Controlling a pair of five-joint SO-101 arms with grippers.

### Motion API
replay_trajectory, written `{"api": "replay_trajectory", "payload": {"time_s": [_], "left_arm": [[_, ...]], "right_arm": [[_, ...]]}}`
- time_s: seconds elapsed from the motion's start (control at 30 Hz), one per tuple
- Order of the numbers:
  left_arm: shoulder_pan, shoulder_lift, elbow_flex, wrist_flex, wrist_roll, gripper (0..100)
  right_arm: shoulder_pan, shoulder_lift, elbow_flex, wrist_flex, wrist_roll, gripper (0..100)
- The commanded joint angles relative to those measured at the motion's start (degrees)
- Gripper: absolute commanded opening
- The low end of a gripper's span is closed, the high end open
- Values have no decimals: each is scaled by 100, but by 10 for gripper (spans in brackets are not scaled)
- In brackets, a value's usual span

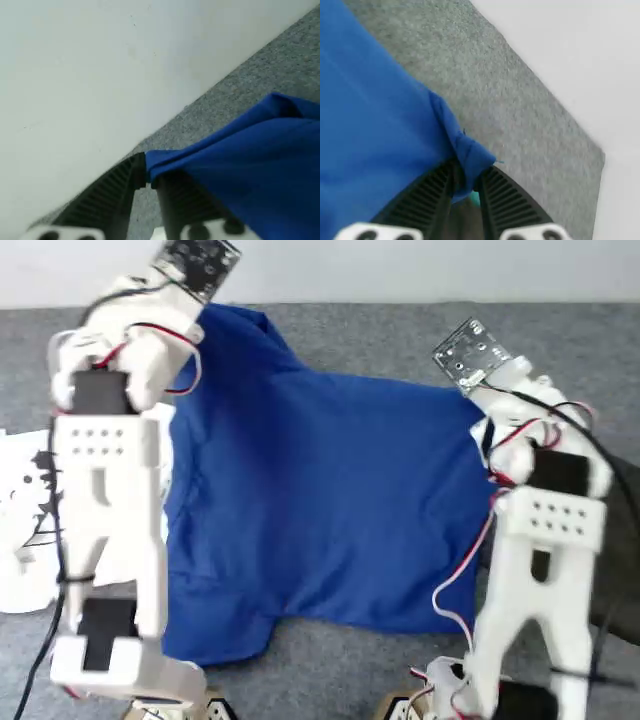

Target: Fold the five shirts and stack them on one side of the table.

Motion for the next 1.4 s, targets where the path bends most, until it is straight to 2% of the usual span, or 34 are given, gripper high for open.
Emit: {"api": "replay_trajectory", "payload": {"time_s": [0.0,0.07,0.17,0.33,0.43,0.63,0.7,0.9,0.93,1.1,1.23,1.37], "left_arm": [[-44,589,-40,-1152,-44,14],[-44,1011,-180,-1512,-44,14],[-70,1582,-655,-1635,-44,14],[-79,2338,-1560,-1609,-44,13],[-79,2532,-1991,-1196,-44,13],[-79,2541,-2818,554,-44,13],[-79,2541,-3178,1477,-105,13],[123,2549,-4004,4440,-1011,13],[141,2541,-4013,4642,-1055,13],[-18,2119,-3574,4598,-1055,13],[35,1451,-2325,4598,-1073,13],[193,378,-541,4598,-1090,13]], "right_arm": [[-13,558,44,-1648,-44,10],[-22,1015,-18,-2360,-18,10],[-40,1736,-396,-2949,-18,10],[-136,2554,-1319,-2949,-44,10],[-277,2598,-1398,-2853,-44,10],[-391,2598,-1398,-1666,-44,10],[-400,2598,-1398,-1191,-44,10],[-365,2475,-1389,356,-53,10],[-365,2404,-1389,664,-53,10],[-365,2026,-1389,1886,-352,10],[-374,1938,-1389,2747,-369,10],[-321,1938,-1389,3301,-369,10]]}}
